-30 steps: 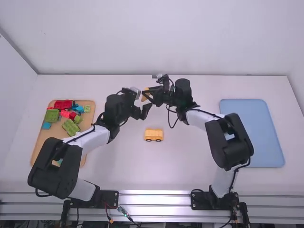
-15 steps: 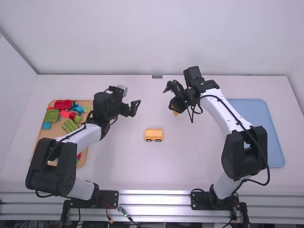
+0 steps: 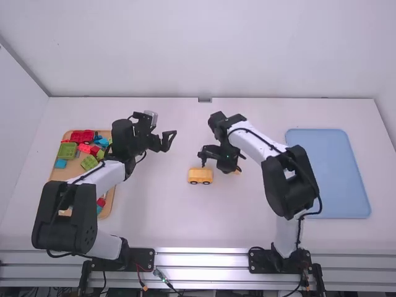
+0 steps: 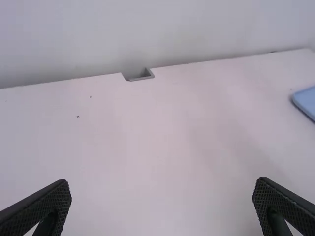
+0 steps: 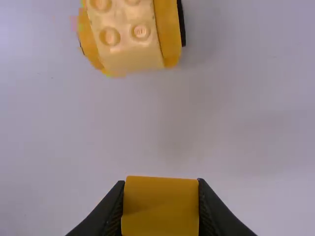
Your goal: Assemble lego blocks to make yellow taxi
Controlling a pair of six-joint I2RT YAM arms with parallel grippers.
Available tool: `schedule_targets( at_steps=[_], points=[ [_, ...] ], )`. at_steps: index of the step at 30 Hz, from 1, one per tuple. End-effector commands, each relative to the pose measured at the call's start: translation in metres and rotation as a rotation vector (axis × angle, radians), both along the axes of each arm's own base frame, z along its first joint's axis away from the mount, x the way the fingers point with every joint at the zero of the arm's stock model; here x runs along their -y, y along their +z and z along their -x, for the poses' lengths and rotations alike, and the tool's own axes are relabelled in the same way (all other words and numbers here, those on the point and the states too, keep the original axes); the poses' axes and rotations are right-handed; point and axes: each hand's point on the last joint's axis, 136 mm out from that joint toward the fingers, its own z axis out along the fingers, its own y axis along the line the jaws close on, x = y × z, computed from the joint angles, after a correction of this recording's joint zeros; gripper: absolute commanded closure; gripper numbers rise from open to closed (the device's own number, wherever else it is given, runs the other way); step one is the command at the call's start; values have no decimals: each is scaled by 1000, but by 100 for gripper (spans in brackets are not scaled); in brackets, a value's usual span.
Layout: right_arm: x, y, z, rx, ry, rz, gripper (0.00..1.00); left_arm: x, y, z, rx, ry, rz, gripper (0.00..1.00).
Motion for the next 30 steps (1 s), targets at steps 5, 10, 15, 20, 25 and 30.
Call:
schedule_targets(
  at_steps=[5, 10, 15, 20, 25, 30],
  points=[
    [11, -31, 6, -77, 50, 59, 84, 0, 4, 2, 8, -9, 7, 1],
    [2, -39, 15, -126, 45, 22, 86, -1, 4, 1, 21, -15, -15, 1],
    [1, -49, 17, -123, 41, -3, 85, -2, 4, 1, 21, -12, -15, 1],
    [2, -58, 16, -105, 40, -6, 80, -2, 4, 1, 21, -13, -14, 1],
    [3, -58, 15, -97, 44, 3, 57, -2, 4, 2, 15, -13, -7, 1],
    [1, -55, 13, -91, 28, 2, 12, -1, 3, 2, 11, -14, -8, 1]
  ],
)
